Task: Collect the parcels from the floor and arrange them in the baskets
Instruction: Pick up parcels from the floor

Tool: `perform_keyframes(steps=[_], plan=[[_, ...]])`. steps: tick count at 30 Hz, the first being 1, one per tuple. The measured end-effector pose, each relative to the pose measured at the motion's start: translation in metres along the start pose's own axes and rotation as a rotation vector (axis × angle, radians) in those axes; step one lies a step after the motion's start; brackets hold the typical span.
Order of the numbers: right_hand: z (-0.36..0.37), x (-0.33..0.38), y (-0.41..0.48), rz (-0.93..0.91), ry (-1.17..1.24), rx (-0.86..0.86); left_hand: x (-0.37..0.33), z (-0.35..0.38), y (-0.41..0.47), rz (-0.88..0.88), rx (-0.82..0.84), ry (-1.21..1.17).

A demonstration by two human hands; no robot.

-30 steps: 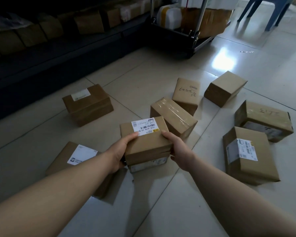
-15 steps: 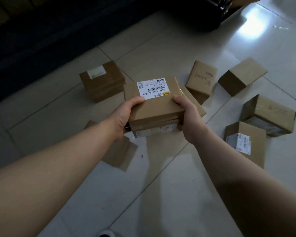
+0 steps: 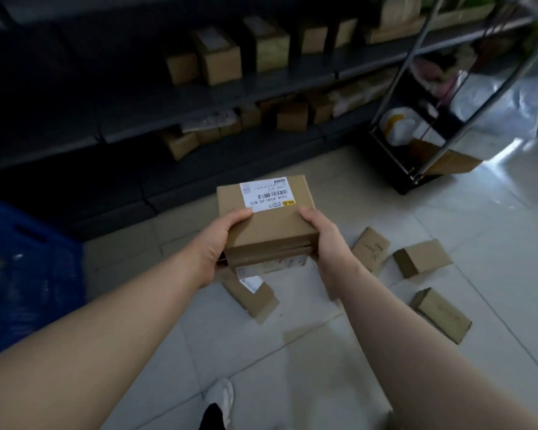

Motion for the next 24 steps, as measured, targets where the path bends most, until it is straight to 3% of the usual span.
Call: perform_keyframes(steps=[6,12,24], plan=[[0.099,0.105,-0.101,-0.051,-0.097,0.173,-0.080,-0.041,-0.154,0.182,-0.130,-0.120],[0.193,0.153,-0.167,-0.065,-0.200,0.304,-0.103,-0.087,-0.270,0.285,-0.212,-0.271],[0.486,0.169,-0.242,-0.162,-0.411,0.650,-0.124,-0.304,-0.458,0.467,-0.556,-0.400]])
Point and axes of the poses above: each hand's wrist, its own y-axis towards the middle knuckle, its own z-axis out of the palm, x = y × z, the point moved 6 cm from there along y, towards the middle knuckle, and after that the axes turned 11 degrees about x, right-handed, at the moved point
